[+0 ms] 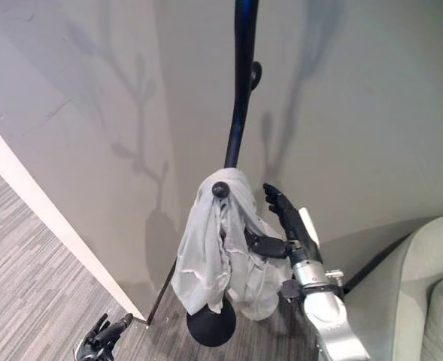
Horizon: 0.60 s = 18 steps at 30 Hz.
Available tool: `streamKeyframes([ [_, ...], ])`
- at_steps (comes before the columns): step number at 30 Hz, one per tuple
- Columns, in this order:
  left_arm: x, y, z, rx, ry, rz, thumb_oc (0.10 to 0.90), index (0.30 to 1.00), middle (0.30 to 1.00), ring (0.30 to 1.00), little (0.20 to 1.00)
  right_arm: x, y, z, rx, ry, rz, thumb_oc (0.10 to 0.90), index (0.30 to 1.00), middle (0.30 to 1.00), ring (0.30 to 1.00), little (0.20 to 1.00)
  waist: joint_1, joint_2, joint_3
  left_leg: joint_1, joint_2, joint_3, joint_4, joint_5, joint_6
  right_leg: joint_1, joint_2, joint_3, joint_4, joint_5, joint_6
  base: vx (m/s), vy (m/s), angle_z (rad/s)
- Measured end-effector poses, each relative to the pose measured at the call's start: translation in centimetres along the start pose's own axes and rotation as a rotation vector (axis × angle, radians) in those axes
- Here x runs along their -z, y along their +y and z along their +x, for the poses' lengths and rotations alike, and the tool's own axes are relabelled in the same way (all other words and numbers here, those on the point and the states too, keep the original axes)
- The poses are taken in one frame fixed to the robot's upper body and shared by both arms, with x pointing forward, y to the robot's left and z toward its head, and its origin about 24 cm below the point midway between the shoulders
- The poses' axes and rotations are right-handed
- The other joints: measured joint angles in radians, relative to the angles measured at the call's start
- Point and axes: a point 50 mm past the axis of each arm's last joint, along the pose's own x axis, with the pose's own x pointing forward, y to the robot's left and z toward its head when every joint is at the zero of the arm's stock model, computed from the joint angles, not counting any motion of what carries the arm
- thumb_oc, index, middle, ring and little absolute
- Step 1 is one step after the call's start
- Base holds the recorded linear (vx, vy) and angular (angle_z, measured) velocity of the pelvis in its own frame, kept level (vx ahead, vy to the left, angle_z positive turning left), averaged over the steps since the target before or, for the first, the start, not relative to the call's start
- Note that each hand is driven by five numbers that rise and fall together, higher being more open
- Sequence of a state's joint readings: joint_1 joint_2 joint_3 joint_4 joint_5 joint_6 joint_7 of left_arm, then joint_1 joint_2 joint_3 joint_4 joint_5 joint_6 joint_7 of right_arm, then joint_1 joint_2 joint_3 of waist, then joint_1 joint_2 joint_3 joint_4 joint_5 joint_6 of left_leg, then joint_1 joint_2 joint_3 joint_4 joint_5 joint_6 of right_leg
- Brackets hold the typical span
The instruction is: Hang the clothes on the sofa on the clothes rack.
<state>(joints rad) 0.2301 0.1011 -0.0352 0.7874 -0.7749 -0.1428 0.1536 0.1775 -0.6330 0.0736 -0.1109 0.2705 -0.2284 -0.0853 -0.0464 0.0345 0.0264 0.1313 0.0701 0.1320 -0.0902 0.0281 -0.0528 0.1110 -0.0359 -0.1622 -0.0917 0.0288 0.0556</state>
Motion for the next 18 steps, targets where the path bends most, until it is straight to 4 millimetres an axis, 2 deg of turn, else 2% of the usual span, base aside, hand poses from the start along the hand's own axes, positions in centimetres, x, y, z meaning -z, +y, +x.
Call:
streamKeyframes([
  [4, 0.6, 0.8, -0.1, 0.014, 0.034, 0.006, 0.8, 0.9, 0.9, 0.9, 0.9, -1.1, -2.5, -0.2, -0.016, -0.027, 0.045, 0.8, 0.9, 0.9, 0.9, 0.9, -0.006, -0.012, 0.004, 0.0, 0.001, 0.002, 0.0, 0.0, 0.0, -0.001, 0.001, 0.002, 0.0, 0.0, 0.0, 0.0, -0.001, -0.01],
  [8, 1.5, 3.3, -0.1, -0.081, 0.08, -0.017, 0.8, 0.9, 0.9, 0.9, 0.9, -1.5, -4.5, -0.6, 0.044, -0.048, 0.134, 0.8, 0.9, 0.9, 0.9, 0.9, -0.023, -0.014, 0.004, 0.0, 0.001, 0.002, 0.0, 0.0, 0.0, -0.001, 0.001, 0.002, 0.0, 0.0, 0.0, 0.0, 0.0, 0.0],
  [10, 2.2, 5.0, -0.2, -0.169, 0.107, -0.121, 0.8, 0.9, 0.9, 0.9, 0.9, -1.3, -5.5, -1.4, 0.092, -0.052, 0.193, 0.8, 0.9, 0.9, 0.9, 0.9, -0.025, -0.016, 0.003, 0.0, 0.001, 0.002, 0.0, 0.0, 0.0, -0.001, 0.001, 0.002, 0.0, 0.0, 0.0, 0.0, 0.0, 0.0],
  [15, 2.9, 7.0, -0.7, -0.259, 0.128, -0.192, 0.8, 0.9, 0.9, 0.9, 0.9, -0.8, -5.9, -2.1, 0.097, -0.045, 0.286, 0.8, 0.9, 0.9, 0.9, 0.9, -0.028, -0.02, -0.002, 0.001, 0.0, 0.004, 0.0, -0.001, 0.0, -0.001, 0.001, 0.004, 0.0, 0.0, 0.0, 0.0, 0.0, 0.0],
  [18, 3.5, 8.0, -1.2, -0.282, 0.151, -0.178, 0.8, 0.9, 0.9, 0.9, 0.9, 0.0, -5.9, -2.6, 0.091, -0.06, 0.438, 0.8, 0.9, 0.9, 0.9, 0.9, -0.027, -0.023, -0.004, 0.001, 0.001, 0.006, 0.0, -0.001, 0.0, -0.002, 0.001, 0.005, 0.0, 0.001, 0.001, 0.0, 0.0, 0.0],
])
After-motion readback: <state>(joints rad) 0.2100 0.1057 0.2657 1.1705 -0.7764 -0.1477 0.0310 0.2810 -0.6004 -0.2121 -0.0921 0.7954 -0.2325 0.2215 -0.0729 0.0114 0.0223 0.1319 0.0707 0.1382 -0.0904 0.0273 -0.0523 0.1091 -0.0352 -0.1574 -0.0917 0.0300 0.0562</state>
